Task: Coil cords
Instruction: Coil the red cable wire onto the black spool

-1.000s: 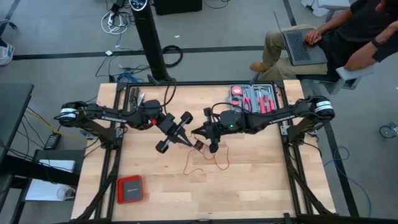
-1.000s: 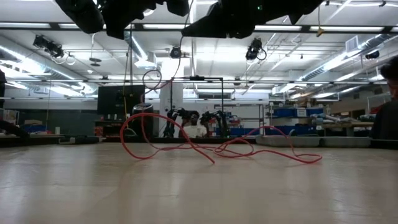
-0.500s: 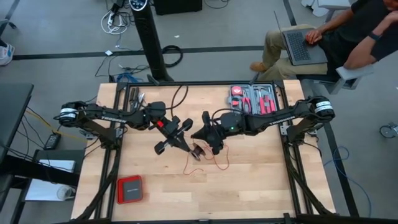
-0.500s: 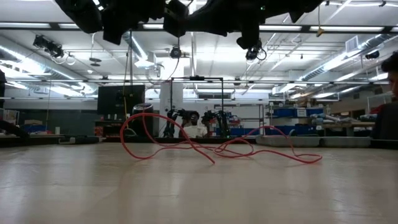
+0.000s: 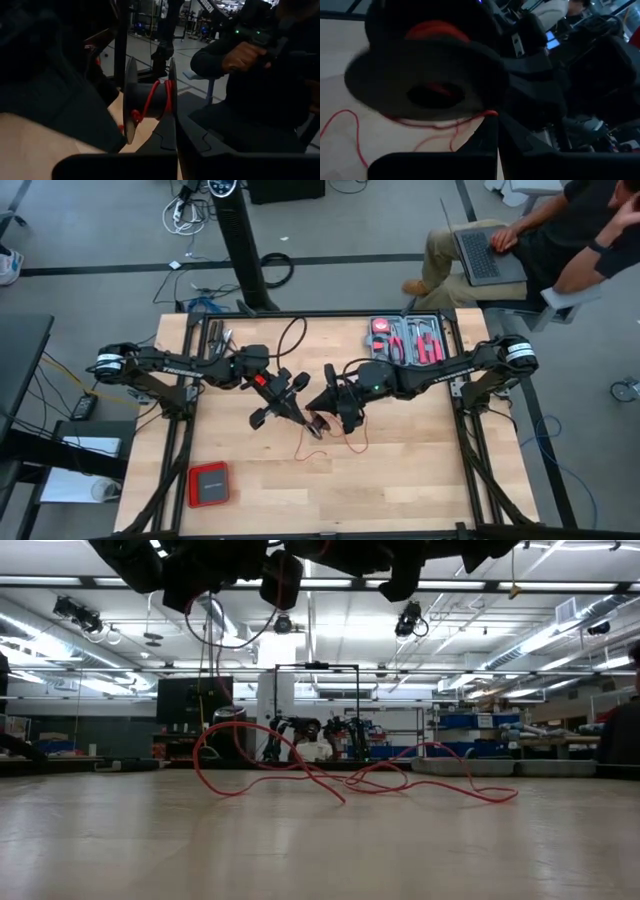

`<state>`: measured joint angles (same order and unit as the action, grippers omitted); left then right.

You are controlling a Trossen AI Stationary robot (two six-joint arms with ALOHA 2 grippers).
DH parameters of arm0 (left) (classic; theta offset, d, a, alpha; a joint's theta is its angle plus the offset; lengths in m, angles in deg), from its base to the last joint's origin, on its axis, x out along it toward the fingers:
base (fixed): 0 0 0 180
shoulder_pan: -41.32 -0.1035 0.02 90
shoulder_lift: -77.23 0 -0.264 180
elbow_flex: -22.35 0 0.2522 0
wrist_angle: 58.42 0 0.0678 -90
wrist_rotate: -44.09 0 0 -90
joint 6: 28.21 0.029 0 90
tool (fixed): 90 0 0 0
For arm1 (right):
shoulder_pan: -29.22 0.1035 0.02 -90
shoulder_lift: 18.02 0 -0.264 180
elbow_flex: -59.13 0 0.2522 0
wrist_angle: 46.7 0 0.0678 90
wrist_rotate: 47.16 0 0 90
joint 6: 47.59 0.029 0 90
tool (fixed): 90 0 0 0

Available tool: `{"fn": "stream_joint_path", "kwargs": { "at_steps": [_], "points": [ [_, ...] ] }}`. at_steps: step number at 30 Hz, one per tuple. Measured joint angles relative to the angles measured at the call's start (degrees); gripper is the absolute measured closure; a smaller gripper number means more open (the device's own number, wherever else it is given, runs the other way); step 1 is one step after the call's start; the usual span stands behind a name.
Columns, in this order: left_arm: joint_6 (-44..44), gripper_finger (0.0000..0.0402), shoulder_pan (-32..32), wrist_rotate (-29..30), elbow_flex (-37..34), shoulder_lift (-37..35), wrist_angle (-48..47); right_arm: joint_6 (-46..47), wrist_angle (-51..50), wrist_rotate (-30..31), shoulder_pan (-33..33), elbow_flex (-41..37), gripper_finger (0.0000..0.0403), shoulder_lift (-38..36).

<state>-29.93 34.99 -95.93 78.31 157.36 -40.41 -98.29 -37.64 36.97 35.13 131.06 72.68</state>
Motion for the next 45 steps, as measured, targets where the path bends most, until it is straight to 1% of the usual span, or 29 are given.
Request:
{"fn": "stream_joint_path", "kwargs": {
  "at_steps": [2,5,11,13,18,24,25,28,30,32,33,37,41,43,45],
  "points": [
    [0.07,0.0402,0.0,-0.03,0.0,0.0,-0.73,-0.26,1.16,-0.88,-0.02,0.0,0.0403,0.0],
    [0.05,0.0402,0.02,-0.22,0.0,0.0,-2.09,-1.11,1.71,-3.8,-0.27,0.0,0.0403,0.0],
    [0.03,0.0402,0.0,0.31,0.0,0.0,-3.87,-3.35,2.75,-4.44,-0.81,0.0,0.0403,0.0],
    [0.03,0.0402,0.0,0.7,0.0,0.0,-4.14,-3.61,3.75,-4.27,-0.76,0.0,0.0403,0.0],
    [-0.26,0.0402,-0.07,1.03,0.02,-0.02,-4.84,-3.97,5.17,-1.71,-0.79,0.0,0.0403,-0.7],
    [-0.34,0.0402,-0.09,2.78,0.02,-0.04,-7.47,-3.01,4.12,0.17,-0.53,-0.04,0.0403,-2.22],
    [-0.31,0.0402,-0.09,2.96,0.02,-0.04,-7.45,-2.94,3.84,1.09,-0.37,-0.03,0.0403,-2.26],
    [0.0,0.0402,-0.09,3.47,-0.02,0.06,-5.63,-2.52,-0.2,6.91,-0.22,0.02,0.0403,-2.27],
    [1.62,0.0402,-0.02,4.19,0.0,0.05,-3.96,0.38,-2.91,8.3,-0.3,0.02,0.0403,-2.16],
    [4.18,0.0402,0.04,6.44,0.0,0.04,-3.94,3.24,-3.48,9.54,-0.26,0.02,0.0403,-2.12],
    [5.53,0.0402,0.04,7.83,0.0,0.04,-4.16,3.81,-3.4,11.26,0.09,0.02,0.0403,-2.13],
    [9.09,0.0402,0.02,11.04,0.0,0.04,-4.21,3.27,-3.97,20.78,2.07,0.02,0.0403,-2.14],
    [9.33,0.0402,-0.33,12.36,0.0,0.04,-5.09,1.51,-5.1,27.84,4.66,0.02,0.0403,-2.25],
    [10.26,0.0402,-0.69,12.98,0.0,0.04,-6.39,0.52,-7.06,32.87,5.85,0.02,0.0403,-2.38],
    [10.59,0.0402,-0.81,13.83,-0.02,0.04,-7.04,1.01,-10.93,36.69,6.89,0.02,0.0403,-3.21]
  ]
}}
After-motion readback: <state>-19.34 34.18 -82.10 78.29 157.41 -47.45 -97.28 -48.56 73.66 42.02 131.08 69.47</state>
